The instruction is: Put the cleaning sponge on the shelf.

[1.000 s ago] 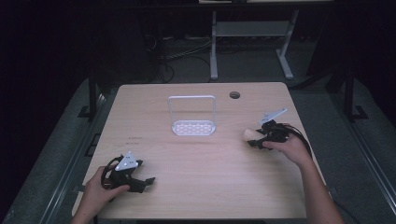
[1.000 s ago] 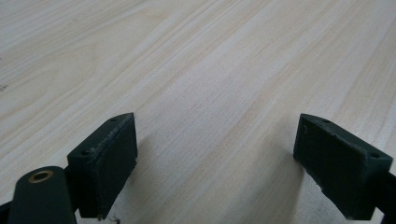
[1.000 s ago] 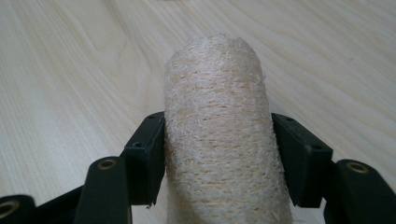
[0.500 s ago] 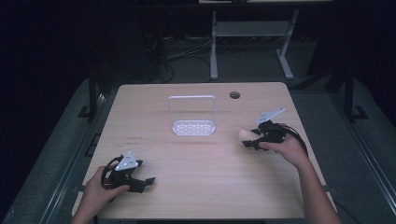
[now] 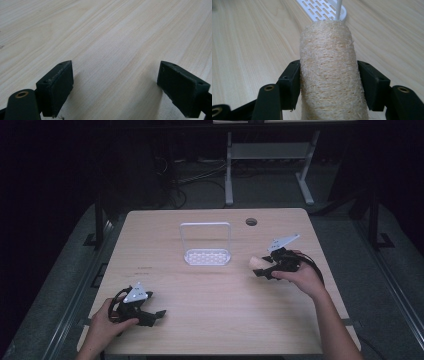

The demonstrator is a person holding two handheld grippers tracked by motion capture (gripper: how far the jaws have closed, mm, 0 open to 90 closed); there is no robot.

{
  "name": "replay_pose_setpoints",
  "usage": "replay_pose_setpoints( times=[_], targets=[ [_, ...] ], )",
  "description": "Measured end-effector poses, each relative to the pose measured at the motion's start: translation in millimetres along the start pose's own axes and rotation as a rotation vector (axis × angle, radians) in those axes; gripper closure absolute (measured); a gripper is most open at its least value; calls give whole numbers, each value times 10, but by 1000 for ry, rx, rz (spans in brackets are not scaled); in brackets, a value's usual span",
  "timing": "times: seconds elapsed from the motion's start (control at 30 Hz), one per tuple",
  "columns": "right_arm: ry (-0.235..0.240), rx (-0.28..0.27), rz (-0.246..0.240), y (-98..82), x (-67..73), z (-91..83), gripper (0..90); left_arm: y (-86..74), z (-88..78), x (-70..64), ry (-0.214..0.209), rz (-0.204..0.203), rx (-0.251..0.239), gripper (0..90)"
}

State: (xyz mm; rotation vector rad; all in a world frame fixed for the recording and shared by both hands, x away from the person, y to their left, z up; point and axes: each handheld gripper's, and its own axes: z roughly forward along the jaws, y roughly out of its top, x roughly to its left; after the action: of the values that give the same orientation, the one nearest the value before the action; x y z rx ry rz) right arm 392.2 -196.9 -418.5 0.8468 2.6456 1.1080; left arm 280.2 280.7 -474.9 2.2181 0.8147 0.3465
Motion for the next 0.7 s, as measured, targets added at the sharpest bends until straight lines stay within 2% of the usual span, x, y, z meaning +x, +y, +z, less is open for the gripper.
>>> replay_pose_setpoints(
  times=[0.7],
  targets=[
    [15, -23, -37, 300, 129, 175, 390, 0, 0, 0, 0, 0, 0, 131]
  ],
)
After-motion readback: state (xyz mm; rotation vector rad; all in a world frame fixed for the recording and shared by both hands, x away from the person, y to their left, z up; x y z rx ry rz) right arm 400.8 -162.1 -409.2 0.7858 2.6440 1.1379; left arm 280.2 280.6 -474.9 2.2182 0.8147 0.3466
